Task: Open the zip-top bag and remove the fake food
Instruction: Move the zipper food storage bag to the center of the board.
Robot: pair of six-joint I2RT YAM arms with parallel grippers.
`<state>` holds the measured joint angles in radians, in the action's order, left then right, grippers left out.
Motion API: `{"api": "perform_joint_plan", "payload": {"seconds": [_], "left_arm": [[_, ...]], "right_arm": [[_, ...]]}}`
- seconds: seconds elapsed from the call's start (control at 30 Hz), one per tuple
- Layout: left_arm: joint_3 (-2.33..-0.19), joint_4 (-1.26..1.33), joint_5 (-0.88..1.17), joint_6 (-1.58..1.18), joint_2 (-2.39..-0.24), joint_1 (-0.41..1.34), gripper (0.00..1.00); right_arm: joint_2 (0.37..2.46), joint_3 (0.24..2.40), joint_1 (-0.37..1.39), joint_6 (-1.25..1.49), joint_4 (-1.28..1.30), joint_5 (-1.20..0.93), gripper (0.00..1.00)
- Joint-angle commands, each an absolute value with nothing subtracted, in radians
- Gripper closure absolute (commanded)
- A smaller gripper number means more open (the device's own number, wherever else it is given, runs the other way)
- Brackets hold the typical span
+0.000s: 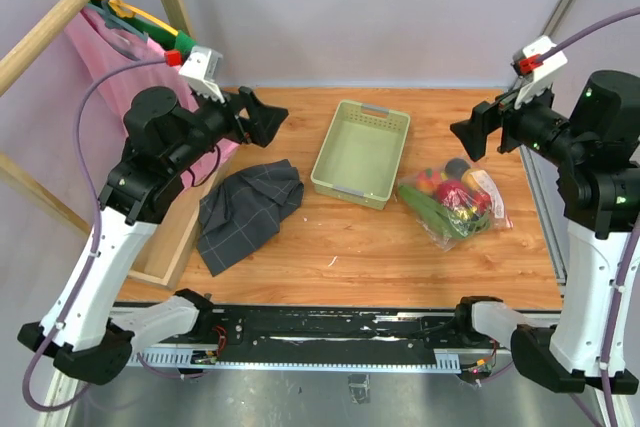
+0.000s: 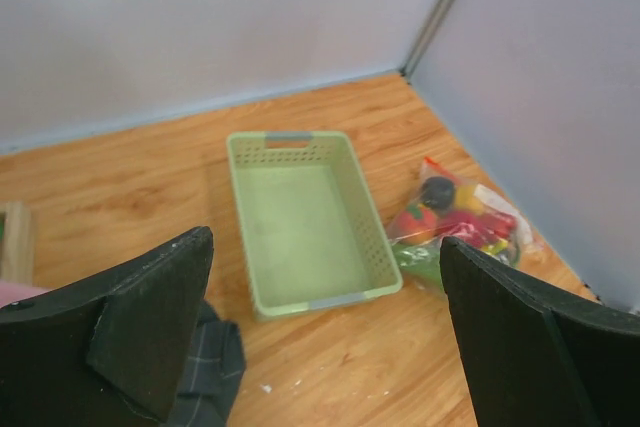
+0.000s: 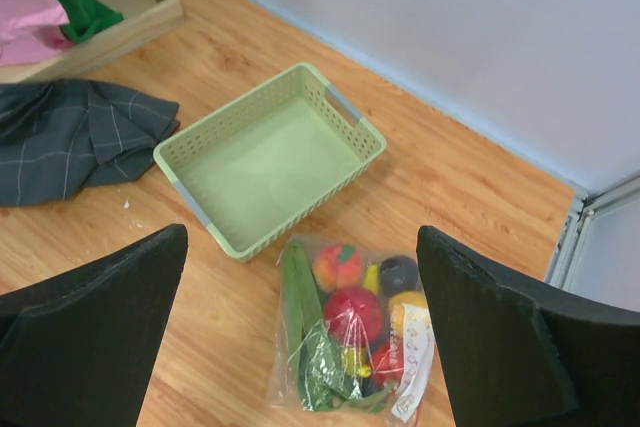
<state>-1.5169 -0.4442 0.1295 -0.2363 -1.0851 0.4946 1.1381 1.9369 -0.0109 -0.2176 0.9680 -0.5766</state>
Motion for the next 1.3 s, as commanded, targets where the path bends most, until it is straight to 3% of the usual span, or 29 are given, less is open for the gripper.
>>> {"api": "perform_joint_plan", "payload": {"seconds": [0.0, 0.37, 0.53, 0.93, 1.27], "left_arm": [[-1.382, -0.405, 0.19, -0.268, -0.982, 0.38, 0.01], [-0.925, -0.295, 0.399, -0.406, -0.684, 0.074, 0.01], [-0.773, -0.246, 0.465, -0.467, -0.604, 0.019, 0.01], [-0.694, -0.104, 0.324, -0.655, -0.687, 0.426, 0.01], [-1.067, -0.126, 0.163, -0.869, -0.935, 0.69, 0.01]], "right_arm": [[1.079, 1.827, 0.069, -0.216, 0.904, -0.404, 0.02], [0.93, 1.429, 0.255, -0.268, 0.791, -0.162, 0.02], [0.894, 1.306, 0.259, -0.276, 0.758, -0.135, 0.02], [0.955, 1.169, 0.068, -0.214, 0.666, -0.447, 0.02], [1.006, 1.175, -0.042, -0.2, 0.674, -0.528, 0.02]]}}
